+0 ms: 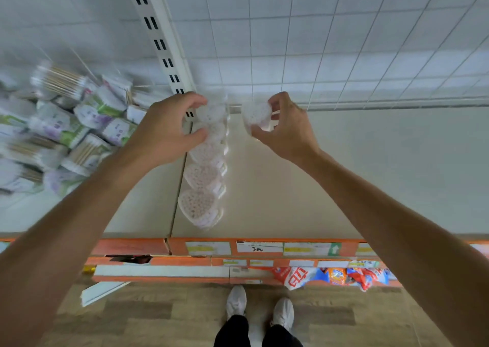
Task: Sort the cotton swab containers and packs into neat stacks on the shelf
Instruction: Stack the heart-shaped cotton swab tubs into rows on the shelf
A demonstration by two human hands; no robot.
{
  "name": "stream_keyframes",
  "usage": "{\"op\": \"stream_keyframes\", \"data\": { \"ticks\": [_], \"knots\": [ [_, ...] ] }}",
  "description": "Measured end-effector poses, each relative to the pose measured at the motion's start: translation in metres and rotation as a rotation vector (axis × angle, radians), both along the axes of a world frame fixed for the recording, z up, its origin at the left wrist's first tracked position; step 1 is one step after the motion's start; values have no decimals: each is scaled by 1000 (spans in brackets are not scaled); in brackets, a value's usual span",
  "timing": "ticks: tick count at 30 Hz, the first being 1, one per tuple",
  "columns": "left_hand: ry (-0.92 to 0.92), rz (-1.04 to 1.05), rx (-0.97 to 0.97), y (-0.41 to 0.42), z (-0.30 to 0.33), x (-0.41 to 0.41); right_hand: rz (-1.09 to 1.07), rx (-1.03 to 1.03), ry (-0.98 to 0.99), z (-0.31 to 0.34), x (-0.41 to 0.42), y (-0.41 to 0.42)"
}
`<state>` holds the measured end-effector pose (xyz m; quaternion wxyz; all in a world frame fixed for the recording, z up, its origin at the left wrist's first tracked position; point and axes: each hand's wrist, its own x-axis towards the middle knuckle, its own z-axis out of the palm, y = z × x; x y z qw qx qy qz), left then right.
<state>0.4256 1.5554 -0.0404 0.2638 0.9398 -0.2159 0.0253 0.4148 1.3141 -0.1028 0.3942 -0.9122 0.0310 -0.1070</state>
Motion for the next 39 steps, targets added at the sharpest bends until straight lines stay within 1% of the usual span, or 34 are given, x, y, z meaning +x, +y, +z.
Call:
{"op": "stream_keyframes", "data": {
  "ticks": [3, 7, 15, 23, 25, 27, 30, 33, 36, 39],
  "knots": [
    [6, -15, 3, -2, -6, 14, -36, 22, 27, -5, 30, 6],
    [-9, 5, -35, -1, -9, 17, -66, 39, 55, -9, 52, 10],
    [-8, 17, -90, 11, -14, 20, -90, 46, 65, -10, 60, 21],
    [-18, 30, -110, 14, -3, 15, -129, 38, 95, -10, 58, 27],
    [-29, 19, -104, 15, 1, 9, -102, 12, 140, -3, 50, 26],
    [-42, -16, -98, 18, 5, 2, -62, -28, 136, 11, 28, 26],
    [-64, -85, -20, 27, 8, -12, 88, -100, 31, 39, -23, 31],
    [-66, -108, 73, 33, 11, -26, 223, -160, 60, 58, -68, 29],
    [-72, -91, 75, 38, 15, -45, 265, -154, 91, 61, -87, 20],
    [-60, -81, 99, 43, 14, -71, 312, -139, 62, 58, -90, 23]
  ]
}}
